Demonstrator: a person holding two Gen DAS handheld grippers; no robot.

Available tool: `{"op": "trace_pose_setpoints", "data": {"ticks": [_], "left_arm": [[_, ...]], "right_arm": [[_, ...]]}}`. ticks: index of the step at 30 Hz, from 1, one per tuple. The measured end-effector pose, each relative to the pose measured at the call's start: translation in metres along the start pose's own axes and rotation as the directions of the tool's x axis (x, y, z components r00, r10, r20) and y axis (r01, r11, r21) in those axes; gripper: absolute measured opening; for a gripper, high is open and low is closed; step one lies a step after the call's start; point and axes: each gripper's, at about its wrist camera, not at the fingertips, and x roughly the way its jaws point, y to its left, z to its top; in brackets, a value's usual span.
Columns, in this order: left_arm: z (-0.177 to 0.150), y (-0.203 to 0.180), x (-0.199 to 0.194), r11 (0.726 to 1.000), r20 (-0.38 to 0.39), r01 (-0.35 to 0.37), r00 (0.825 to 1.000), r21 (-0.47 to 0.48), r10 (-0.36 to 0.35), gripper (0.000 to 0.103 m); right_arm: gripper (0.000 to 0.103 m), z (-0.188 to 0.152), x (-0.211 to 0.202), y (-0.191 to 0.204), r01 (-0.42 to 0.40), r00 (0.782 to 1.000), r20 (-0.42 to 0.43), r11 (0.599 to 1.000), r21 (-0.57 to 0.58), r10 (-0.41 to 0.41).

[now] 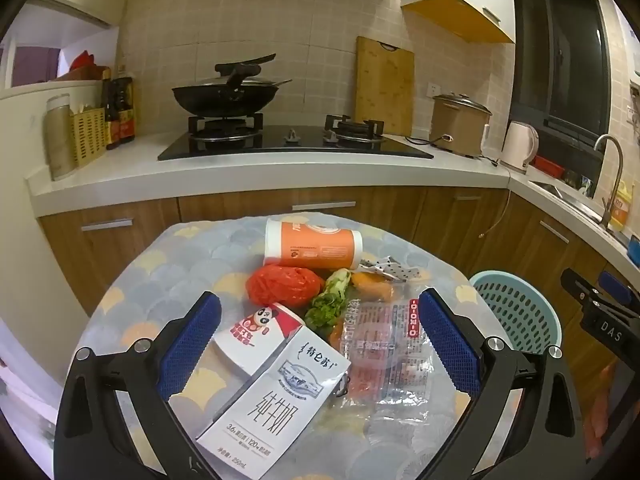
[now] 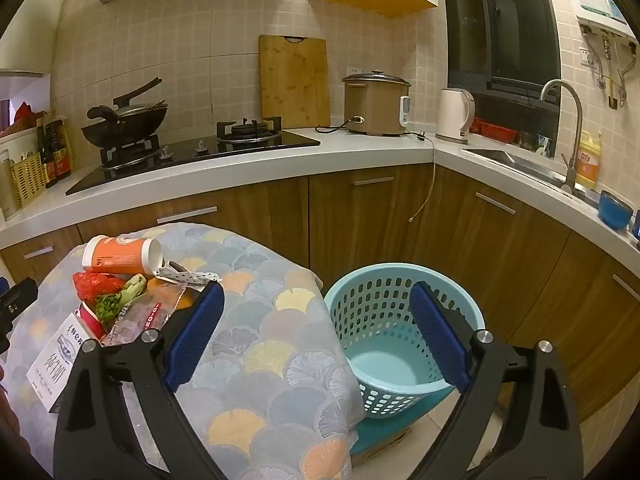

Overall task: Collect trash
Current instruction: 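Move both grippers toward the trash items on the table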

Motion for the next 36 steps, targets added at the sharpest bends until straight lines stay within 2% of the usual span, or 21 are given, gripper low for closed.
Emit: {"op": "trace_pose_setpoints", "data": {"ticks": [29, 36], "left_arm": [[-0.001, 0.017, -0.01, 1.0, -0.007, -0.011, 1.0, -0.015, 0.011, 0.096], [-0.001, 0.015, -0.013, 1.0, 0.035, 0.001, 0.999, -0.007, -0.001, 0.096]], "right_arm": [[0.088, -0.001, -0.003, 0.014, -0.022, 1.0, -0.012, 1.0, -0.019, 0.022], [0.088, 0.0, -0.002, 0.018, -0.024, 1.0, -0.015, 0.999, -0.025, 0.023]]}}
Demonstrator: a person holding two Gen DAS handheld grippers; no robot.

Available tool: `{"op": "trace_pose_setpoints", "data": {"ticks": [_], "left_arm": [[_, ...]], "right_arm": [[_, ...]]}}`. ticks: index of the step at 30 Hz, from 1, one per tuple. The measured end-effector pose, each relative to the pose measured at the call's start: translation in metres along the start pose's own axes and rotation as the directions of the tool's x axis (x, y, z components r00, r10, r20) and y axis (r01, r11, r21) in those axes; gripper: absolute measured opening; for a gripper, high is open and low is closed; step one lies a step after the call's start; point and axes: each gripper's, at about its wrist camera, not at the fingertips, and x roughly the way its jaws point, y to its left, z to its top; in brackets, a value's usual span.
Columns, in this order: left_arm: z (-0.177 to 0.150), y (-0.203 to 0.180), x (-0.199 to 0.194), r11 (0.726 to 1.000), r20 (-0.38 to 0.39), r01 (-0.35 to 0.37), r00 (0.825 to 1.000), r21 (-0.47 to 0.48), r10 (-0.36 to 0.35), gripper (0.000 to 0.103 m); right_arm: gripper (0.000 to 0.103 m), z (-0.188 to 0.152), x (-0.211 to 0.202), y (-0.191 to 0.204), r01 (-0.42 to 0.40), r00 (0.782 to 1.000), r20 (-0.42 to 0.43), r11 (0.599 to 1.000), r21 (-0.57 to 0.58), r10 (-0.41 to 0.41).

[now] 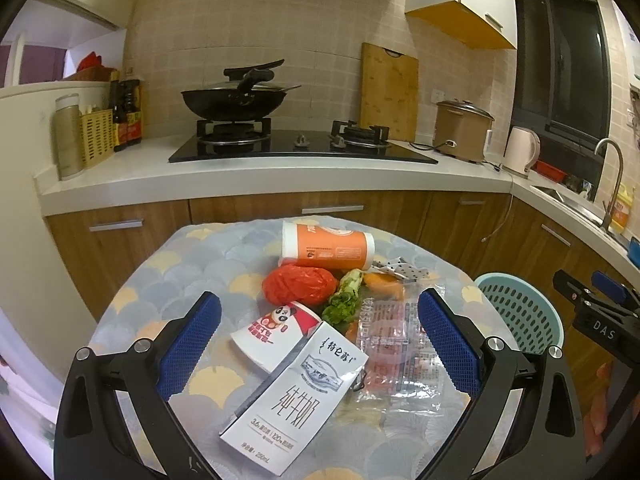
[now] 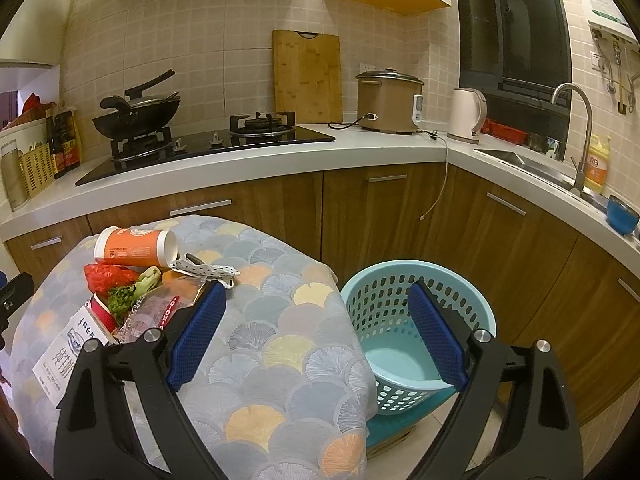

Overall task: Collect trash
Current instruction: 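Move both grippers toward the trash items on the table, then grasp the white milk carton with the left gripper while the right grasps the clear plastic bag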

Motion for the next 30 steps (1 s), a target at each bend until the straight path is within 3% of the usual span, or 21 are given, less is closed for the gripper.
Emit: {"op": "trace_pose_setpoints", "data": {"ticks": [6, 11, 16, 18, 21, 25, 28, 30], "left_arm": [[-0.005, 0.004, 0.001, 1.0, -0.002, 0.004, 1.0, 0.016, -0.004, 0.096], [-0.014, 0.019, 0.005, 1.0, -0.068, 0.003, 0.998, 0.026, -0.001, 0.096], [-0.028, 0.031, 0.016, 0.999, -0.118, 0.051, 0.992, 0.015, -0.048, 0.096], [-0.035, 0.034, 0.025, 0.997, -0.15, 0.072, 0.986, 0.016, -0.069, 0.096], [-0.046, 0.036, 0.04, 0.992, -0.199, 0.103, 0.976, 0.067, -0.088, 0.096], [-0.057, 0.032, 0.053, 0.987, -0.276, 0.077, 0.96, 0.144, -0.035, 0.092], [-0.06, 0.024, 0.048, 0.976, -0.275, 0.095, 0.961, 0.198, -0.038, 0.092], [-0.062, 0.018, 0.049, 0.963, -0.269, 0.073, 0.963, 0.261, 0.0, 0.092]], "right_arm": [[0.085, -0.001, 0.001, 0.006, -0.014, 1.0, -0.008, 1.0, -0.006, 0.014], [0.073, -0.006, 0.003, 0.016, -0.047, 0.999, -0.025, 0.999, -0.024, 0.046], [0.055, -0.016, 0.006, 0.038, -0.088, 0.995, -0.054, 0.994, -0.062, 0.084], [0.054, -0.021, 0.009, 0.048, -0.112, 0.992, -0.069, 0.991, -0.075, 0.107], [0.054, -0.025, 0.01, 0.062, -0.146, 0.987, -0.081, 0.985, -0.093, 0.139], [0.054, -0.029, 0.013, 0.078, -0.179, 0.982, -0.091, 0.975, -0.129, 0.168], [0.054, -0.032, 0.018, 0.085, -0.197, 0.977, -0.107, 0.973, -0.123, 0.185], [0.054, -0.035, 0.023, 0.087, -0.215, 0.972, -0.123, 0.97, -0.111, 0.202]]}}
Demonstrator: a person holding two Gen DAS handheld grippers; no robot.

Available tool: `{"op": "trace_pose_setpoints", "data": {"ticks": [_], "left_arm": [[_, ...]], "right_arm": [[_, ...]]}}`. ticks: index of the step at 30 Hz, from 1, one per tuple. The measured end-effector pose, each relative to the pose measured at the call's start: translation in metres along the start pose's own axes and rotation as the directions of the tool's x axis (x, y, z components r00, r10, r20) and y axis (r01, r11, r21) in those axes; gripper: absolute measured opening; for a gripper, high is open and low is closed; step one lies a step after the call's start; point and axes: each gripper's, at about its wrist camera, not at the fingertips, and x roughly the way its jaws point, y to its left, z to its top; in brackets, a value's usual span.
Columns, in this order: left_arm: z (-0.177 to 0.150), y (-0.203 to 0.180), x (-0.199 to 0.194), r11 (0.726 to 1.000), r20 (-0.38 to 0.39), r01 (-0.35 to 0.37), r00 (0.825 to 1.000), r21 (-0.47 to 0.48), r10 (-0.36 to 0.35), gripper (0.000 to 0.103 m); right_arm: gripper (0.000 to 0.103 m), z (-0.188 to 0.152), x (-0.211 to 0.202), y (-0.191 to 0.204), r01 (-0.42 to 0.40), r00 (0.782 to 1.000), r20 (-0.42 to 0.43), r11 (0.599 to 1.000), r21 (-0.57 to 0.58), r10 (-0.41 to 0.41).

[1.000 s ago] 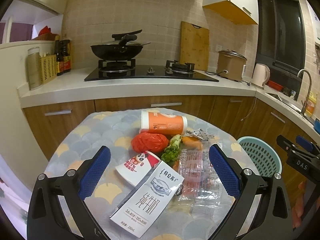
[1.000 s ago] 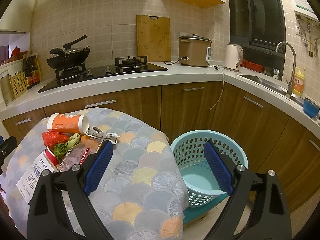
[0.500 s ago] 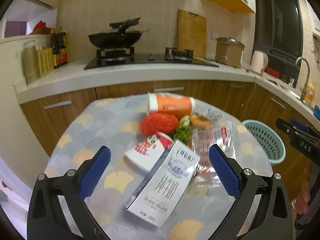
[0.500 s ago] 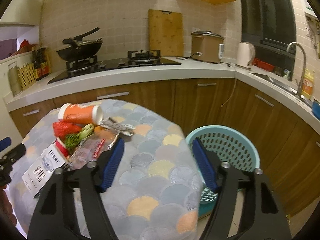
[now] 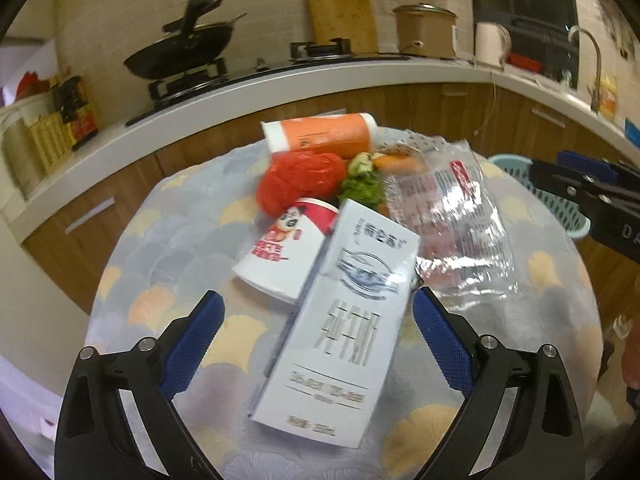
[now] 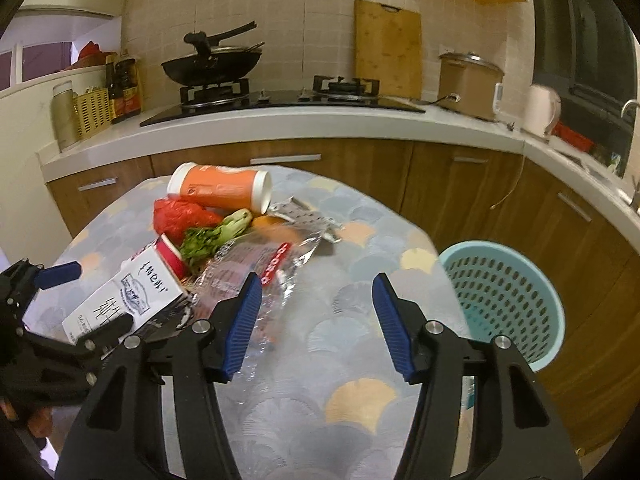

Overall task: Collect trash
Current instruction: 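Grasp the white milk carton with the left gripper while the right grasps the clear plastic bag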

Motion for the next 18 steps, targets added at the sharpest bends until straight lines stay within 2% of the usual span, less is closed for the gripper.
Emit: {"op": "trace_pose_setpoints", "data": {"ticks": [4, 7, 9, 18], "left_arm": [[-0.003, -0.006, 0.008, 0.998, -0.01, -0.032, 0.999, 0.048, 0.033, 0.086], [-0.004, -0.005, 0.015, 0.999, -0.031, -0.022, 0.999, 0.039, 0.023, 0.077], [-0.004, -0.005, 0.019, 1.0, -0.044, -0.014, 0.999, 0.027, 0.015, 0.065], [-0.006, 0.0, 0.02, 0.997, -0.027, 0.041, 0.999, -0.063, -0.043, 0.061]], "right_arm": [[0.054, -0.001, 0.01, 0.002, -0.023, 1.0, -0.017, 1.0, 0.002, 0.023], [0.054, -0.002, 0.021, 0.005, -0.06, 0.997, -0.046, 0.998, 0.002, 0.06], [0.054, -0.003, 0.03, 0.006, -0.08, 0.994, -0.072, 0.997, 0.013, 0.081], [0.059, -0.003, 0.066, 0.001, -0.196, 0.963, -0.162, 0.973, 0.118, 0.214]]}}
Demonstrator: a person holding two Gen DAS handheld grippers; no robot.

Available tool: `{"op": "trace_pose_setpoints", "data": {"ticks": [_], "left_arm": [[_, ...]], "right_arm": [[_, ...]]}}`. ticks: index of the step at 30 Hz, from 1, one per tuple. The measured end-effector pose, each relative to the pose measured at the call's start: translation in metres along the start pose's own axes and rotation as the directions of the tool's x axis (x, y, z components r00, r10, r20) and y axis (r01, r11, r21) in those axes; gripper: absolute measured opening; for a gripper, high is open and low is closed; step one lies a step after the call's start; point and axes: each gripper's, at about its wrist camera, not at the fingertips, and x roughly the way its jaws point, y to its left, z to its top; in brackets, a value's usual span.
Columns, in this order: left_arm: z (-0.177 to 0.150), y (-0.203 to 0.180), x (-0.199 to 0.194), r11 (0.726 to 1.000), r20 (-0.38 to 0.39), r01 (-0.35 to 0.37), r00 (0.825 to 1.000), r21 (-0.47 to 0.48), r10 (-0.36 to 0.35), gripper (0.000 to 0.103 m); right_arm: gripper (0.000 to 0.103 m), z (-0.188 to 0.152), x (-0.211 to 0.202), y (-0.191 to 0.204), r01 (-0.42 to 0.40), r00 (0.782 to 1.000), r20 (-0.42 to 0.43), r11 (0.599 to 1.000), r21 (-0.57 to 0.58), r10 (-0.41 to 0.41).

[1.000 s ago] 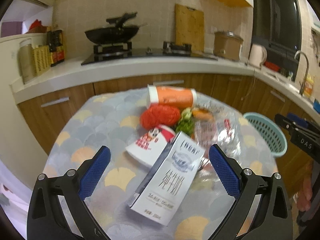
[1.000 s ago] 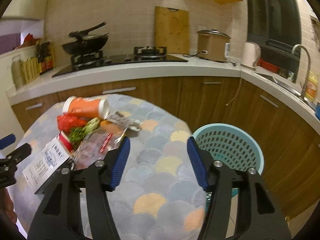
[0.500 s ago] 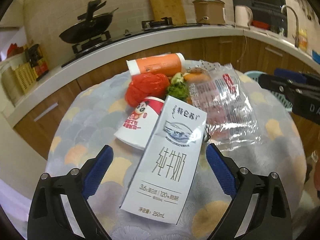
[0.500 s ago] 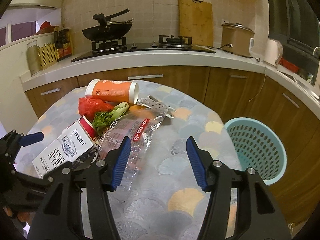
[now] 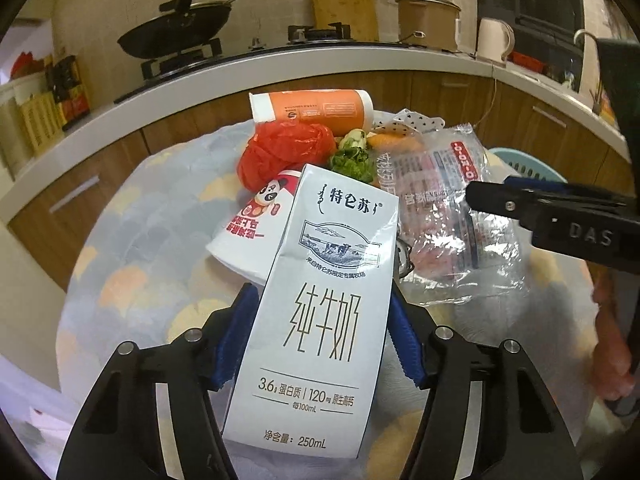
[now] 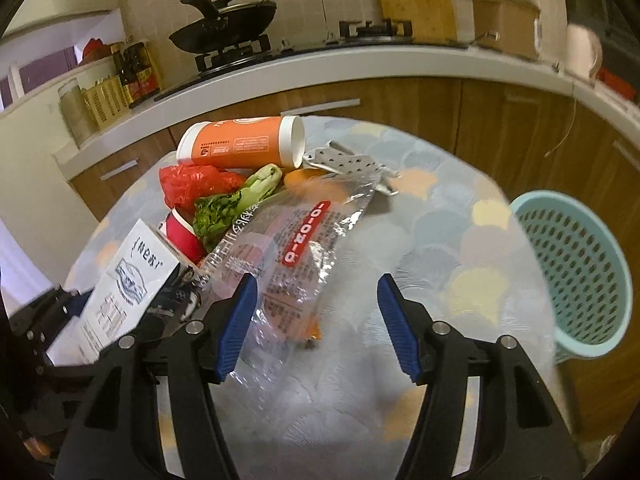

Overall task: Collect trash
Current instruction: 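Grasp the white milk carton with the left gripper while the right grasps the clear plastic bag, then carry the milk carton and plastic bag over the blue basket and open both grippers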

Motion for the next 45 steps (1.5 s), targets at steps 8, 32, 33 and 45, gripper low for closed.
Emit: {"op": "trace_pose_setpoints", "data": {"ticks": [8, 32, 33, 45], "left_arm": [[-0.001, 0.0, -0.001, 0.998, 0.0, 0.009, 1.0, -0.061, -0.009, 0.06], [0.051, -0.058, -0.049, 0.992, 0.168, 0.111, 0.981, -0.059, -0.099, 0.054], [0.056, -0.063, -0.048, 0.992, 0.173, 0.115, 0.979, -0.046, -0.105, 0.054], [0.136, -0.176, -0.014, 0.963, 0.166, 0.244, 0.951, 0.112, -0.26, 0.054]], "right_arm": [[0.019, 0.002, 0.015, 0.007, -0.079, 0.996, -0.041, 0.997, 0.015, 0.08], [0.003, 0.021, -0.107, -0.07, -0.042, 0.981, 0.193, 0.998, 0.05, 0.032], [0.003, 0.022, -0.111, -0.075, -0.032, 0.979, 0.203, 0.998, 0.054, 0.021], [0.003, 0.03, -0.139, -0.176, 0.096, 0.954, 0.266, 0.979, 0.177, -0.142]]}}
